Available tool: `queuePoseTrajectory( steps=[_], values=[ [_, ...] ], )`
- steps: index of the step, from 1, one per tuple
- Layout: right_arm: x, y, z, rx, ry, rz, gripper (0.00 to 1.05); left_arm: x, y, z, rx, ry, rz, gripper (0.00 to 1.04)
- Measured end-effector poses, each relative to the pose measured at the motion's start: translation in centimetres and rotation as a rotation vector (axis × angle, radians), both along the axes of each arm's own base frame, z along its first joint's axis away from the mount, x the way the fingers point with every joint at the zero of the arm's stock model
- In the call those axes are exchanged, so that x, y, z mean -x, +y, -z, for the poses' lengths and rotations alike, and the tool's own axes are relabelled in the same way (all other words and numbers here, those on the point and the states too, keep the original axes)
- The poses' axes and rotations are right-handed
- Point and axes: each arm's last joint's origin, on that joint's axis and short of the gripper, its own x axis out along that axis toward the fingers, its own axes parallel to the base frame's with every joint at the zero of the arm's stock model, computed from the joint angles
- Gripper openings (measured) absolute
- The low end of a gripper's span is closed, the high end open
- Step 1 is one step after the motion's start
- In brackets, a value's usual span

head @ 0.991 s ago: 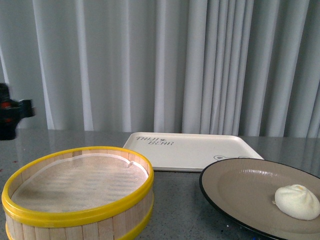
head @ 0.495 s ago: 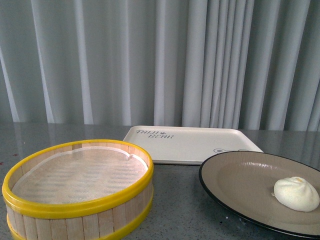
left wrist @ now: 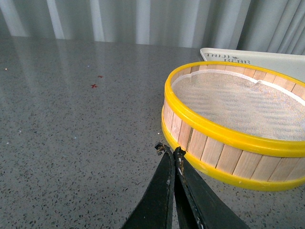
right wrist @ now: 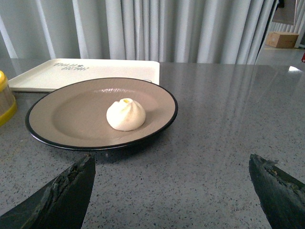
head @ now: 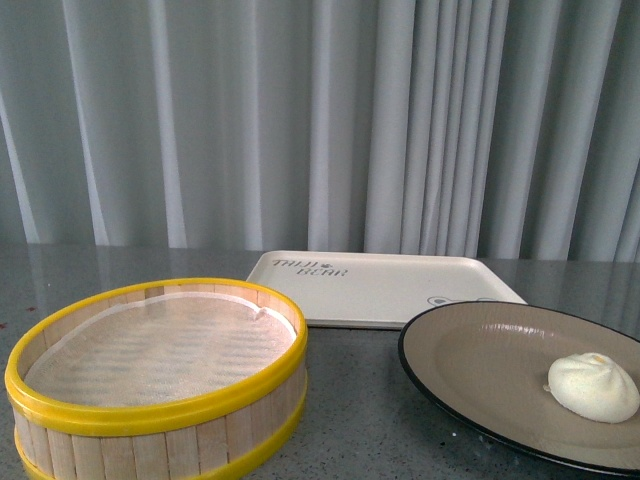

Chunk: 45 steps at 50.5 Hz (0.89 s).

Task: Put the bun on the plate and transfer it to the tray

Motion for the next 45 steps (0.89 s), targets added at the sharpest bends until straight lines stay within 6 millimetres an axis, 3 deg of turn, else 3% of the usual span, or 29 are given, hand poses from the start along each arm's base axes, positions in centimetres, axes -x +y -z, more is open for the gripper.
queuePoseTrajectory(
  steps=[45],
  values=[
    [0.0,0.0,0.0,0.000,0.000,-0.002,0.96,3.0,0.0,-0.1,0.000,-0.035,0.000,0.04]
  ],
)
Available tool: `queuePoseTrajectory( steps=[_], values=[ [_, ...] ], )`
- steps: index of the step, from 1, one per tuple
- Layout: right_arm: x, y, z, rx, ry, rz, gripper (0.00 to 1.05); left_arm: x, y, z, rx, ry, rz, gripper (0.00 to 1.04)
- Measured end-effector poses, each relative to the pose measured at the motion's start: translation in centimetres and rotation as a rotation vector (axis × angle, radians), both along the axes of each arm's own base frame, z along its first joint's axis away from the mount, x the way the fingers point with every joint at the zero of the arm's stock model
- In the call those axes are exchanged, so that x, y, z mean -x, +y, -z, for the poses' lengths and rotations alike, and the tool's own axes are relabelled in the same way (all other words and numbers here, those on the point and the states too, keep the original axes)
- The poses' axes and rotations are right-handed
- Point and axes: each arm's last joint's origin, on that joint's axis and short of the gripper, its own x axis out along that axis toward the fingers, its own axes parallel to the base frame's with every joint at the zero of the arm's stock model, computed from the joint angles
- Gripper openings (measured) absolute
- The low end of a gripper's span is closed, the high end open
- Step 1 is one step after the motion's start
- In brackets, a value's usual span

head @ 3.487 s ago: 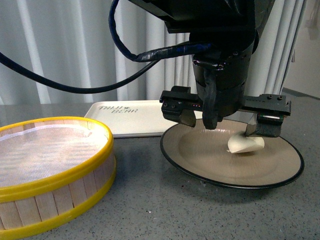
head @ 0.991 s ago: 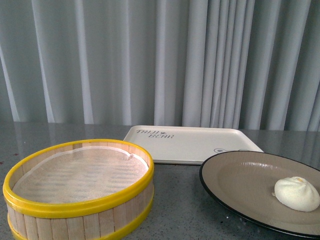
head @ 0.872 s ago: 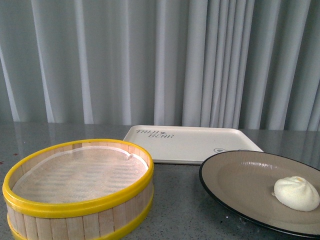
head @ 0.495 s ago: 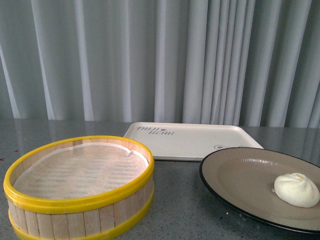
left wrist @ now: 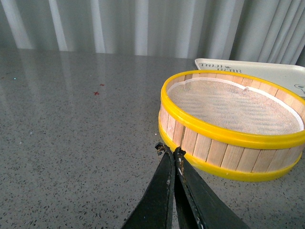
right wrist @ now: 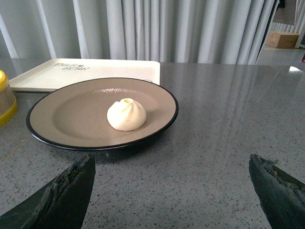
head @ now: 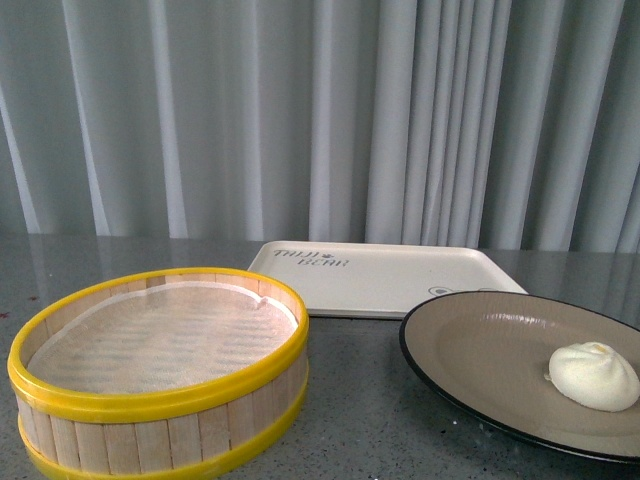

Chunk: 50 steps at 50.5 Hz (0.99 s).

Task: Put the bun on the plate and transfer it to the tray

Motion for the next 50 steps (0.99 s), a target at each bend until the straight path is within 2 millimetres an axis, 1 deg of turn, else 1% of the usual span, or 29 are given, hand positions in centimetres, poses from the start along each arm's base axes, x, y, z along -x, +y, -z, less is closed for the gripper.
queuePoseTrajectory(
  steps=[23,28,31,44,47,49,50],
  values=[
    [0.0,0.0,0.0,0.000,0.000,0.000,0.96,1.0,0.0,0.0,0.000,-0.001,0.000,0.04],
    [0.0,0.0,0.0,0.000,0.000,0.000,0.96,1.8,0.0,0.5,0.000,0.034,0.002,0.04],
    [0.0,0.0,0.0,0.000,0.000,0.000,0.96,2.1,0.0,0.4,0.000,0.008,0.002,0.04],
    [0.0,0.0,0.0,0.000,0.000,0.000,0.96,2.2,0.0,0.3,0.000,0.005,0.002,0.04],
    [0.0,0.0,0.0,0.000,0.000,0.000,0.96,2.2,0.0,0.3,0.000,0.005,0.002,0.14],
    [0.0,0.0,0.0,0.000,0.000,0.000,0.96,2.2,0.0,0.3,0.000,0.005,0.002,0.25],
    [0.0,0.0,0.0,0.000,0.000,0.000,0.96,2.2,0.0,0.4,0.000,0.006,0.002,0.28]
  ],
)
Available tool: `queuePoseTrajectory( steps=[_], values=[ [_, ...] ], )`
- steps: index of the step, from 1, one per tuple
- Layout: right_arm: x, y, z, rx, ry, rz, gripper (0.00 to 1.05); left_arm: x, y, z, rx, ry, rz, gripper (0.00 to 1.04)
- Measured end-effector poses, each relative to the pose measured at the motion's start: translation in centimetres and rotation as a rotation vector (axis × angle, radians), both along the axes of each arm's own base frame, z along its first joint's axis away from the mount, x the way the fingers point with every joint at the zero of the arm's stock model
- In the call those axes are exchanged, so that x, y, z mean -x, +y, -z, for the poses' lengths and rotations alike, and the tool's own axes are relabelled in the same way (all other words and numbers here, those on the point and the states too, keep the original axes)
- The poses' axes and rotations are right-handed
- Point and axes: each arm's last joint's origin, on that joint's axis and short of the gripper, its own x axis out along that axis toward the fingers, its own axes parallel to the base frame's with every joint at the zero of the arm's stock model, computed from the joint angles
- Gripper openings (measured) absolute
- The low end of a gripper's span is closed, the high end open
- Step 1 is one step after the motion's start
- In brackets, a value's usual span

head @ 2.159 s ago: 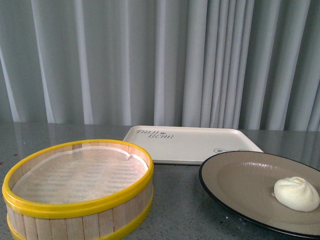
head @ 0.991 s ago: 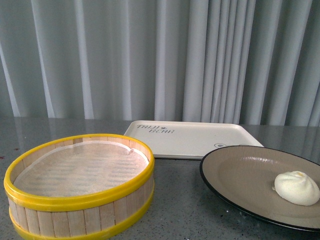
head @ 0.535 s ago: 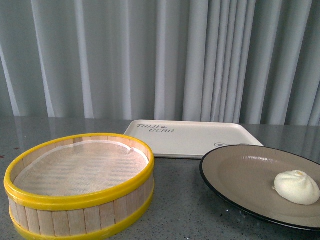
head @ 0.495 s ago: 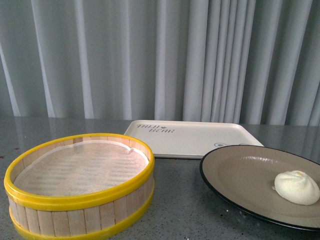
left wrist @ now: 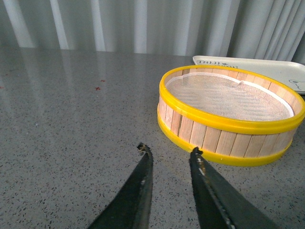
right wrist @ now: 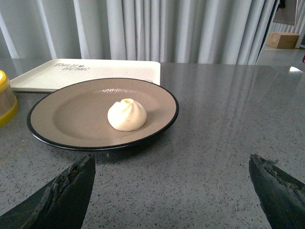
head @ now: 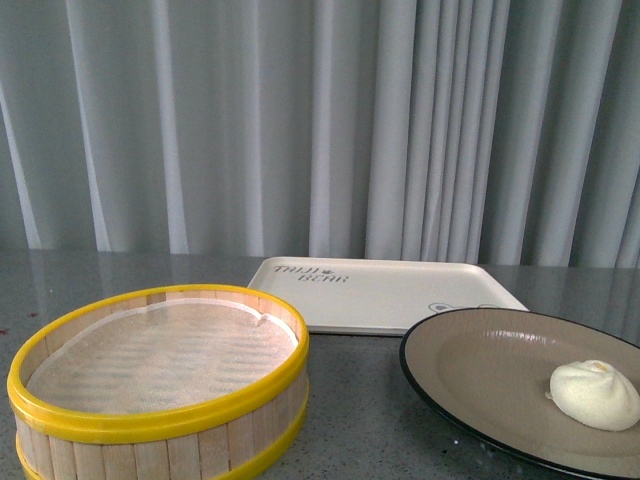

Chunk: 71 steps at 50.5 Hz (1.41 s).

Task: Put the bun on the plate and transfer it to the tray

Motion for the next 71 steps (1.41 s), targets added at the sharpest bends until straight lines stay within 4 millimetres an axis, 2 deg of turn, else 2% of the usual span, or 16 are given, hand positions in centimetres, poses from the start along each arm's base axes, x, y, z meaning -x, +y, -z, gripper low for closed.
queuePoseTrajectory(
  steps=[11,17,55,58,62,63,66,71],
  values=[
    [0.0,0.0,0.0,0.000,0.000,0.000,0.96,0.0,0.0,0.0,0.000,0.000,0.000,0.80],
    [0.0,0.0,0.0,0.000,0.000,0.000,0.96,0.0,0.0,0.0,-0.001,0.000,0.000,1.00],
    [0.0,0.0,0.0,-0.001,0.001,0.002,0.96,0.0,0.0,0.0,-0.002,0.000,0.000,0.98],
    [-0.1,0.0,0.0,-0.031,0.111,0.100,0.96,0.0,0.0,0.0,-0.003,0.000,0.000,0.98],
    [-1.0,0.1,-0.9,0.056,0.309,0.257,0.96,0.0,0.0,0.0,-0.003,0.000,-0.003,0.98],
    [-1.4,0.2,-1.2,0.084,0.337,0.252,0.96,0.0,0.0,0.0,-0.003,0.000,-0.001,0.98],
    [-2.7,0.6,-2.0,0.220,0.426,0.155,0.96,0.0,0.0,0.0,-0.003,0.000,0.000,0.98],
    [-3.9,1.5,-3.2,0.453,0.465,-0.060,0.96,0.0,0.0,0.0,-0.003,0.000,0.000,0.98]
  ],
)
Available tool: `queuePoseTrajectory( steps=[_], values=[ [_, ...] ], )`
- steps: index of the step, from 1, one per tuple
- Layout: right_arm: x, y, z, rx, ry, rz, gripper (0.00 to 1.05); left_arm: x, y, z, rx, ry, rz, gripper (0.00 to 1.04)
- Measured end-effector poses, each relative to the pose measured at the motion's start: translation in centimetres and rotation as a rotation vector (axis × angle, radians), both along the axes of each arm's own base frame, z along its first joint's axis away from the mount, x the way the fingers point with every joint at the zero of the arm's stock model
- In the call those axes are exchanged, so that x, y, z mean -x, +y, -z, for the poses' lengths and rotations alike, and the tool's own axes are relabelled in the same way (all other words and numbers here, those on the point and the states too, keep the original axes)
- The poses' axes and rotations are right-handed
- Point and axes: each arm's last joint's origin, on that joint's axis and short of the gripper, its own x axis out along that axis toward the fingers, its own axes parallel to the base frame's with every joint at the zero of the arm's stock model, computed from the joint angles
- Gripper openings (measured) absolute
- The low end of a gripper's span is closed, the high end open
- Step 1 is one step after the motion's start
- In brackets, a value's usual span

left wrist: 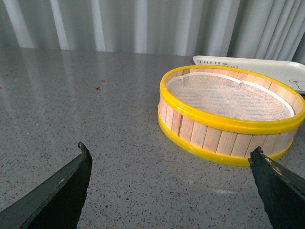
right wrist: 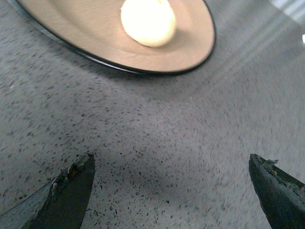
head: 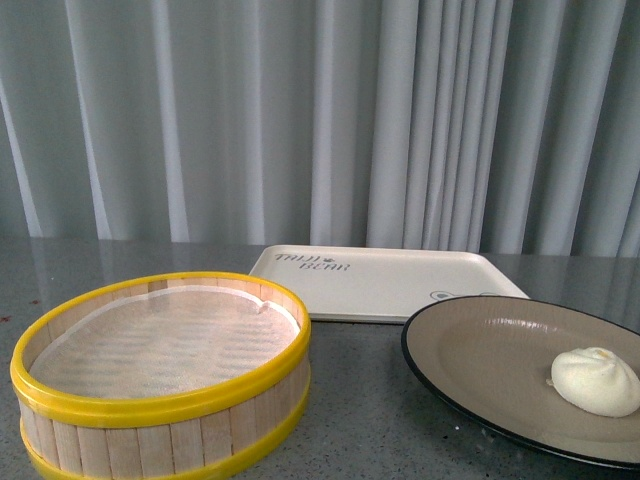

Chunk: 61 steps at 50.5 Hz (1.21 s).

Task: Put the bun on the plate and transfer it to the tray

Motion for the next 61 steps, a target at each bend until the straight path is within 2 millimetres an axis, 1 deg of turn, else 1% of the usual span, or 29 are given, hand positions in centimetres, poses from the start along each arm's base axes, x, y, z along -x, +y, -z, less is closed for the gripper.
queuePoseTrajectory(
  steps=[3,8,12,16,18,23,32,43,51,55,61],
  values=[
    [-0.7,0.3,-0.7,0.110,0.012,-0.101,0.96,0.0,0.0,0.0,0.000,0.000,0.000,0.98],
    [-2.0,0.9,-1.8,0.285,0.014,-0.212,0.96,0.0,0.0,0.0,0.000,0.000,0.000,0.98],
    [-2.8,1.5,-2.2,0.388,0.033,-0.296,0.96,0.0,0.0,0.0,0.000,0.000,0.000,0.98],
    [-3.8,2.2,-2.4,0.479,0.057,-0.391,0.96,0.0,0.0,0.0,0.000,0.000,0.000,0.98],
    [-4.1,2.4,-2.4,0.497,0.061,-0.432,0.96,0.0,0.0,0.0,0.000,0.000,0.000,0.98],
    [-5.5,3.1,-2.2,0.584,0.087,-0.575,0.96,0.0,0.0,0.0,0.000,0.000,0.000,0.98],
    [-7.2,3.4,-1.8,0.651,0.112,-0.669,0.96,0.0,0.0,0.0,0.000,0.000,0.000,0.98],
    [-8.7,3.9,-1.6,0.713,0.123,-0.779,0.96,0.0,0.0,0.0,0.000,0.000,0.000,0.98],
    [-9.8,4.2,-1.5,0.776,0.128,-0.823,0.96,0.0,0.0,0.0,0.000,0.000,0.000,0.98],
    [-10.7,4.4,-1.1,0.827,0.125,-0.834,0.96,0.0,0.0,0.0,0.000,0.000,0.000,0.98],
    [-11.5,4.6,-0.6,0.852,0.130,-0.852,0.96,0.0,0.0,0.0,0.000,0.000,0.000,0.98]
  ],
)
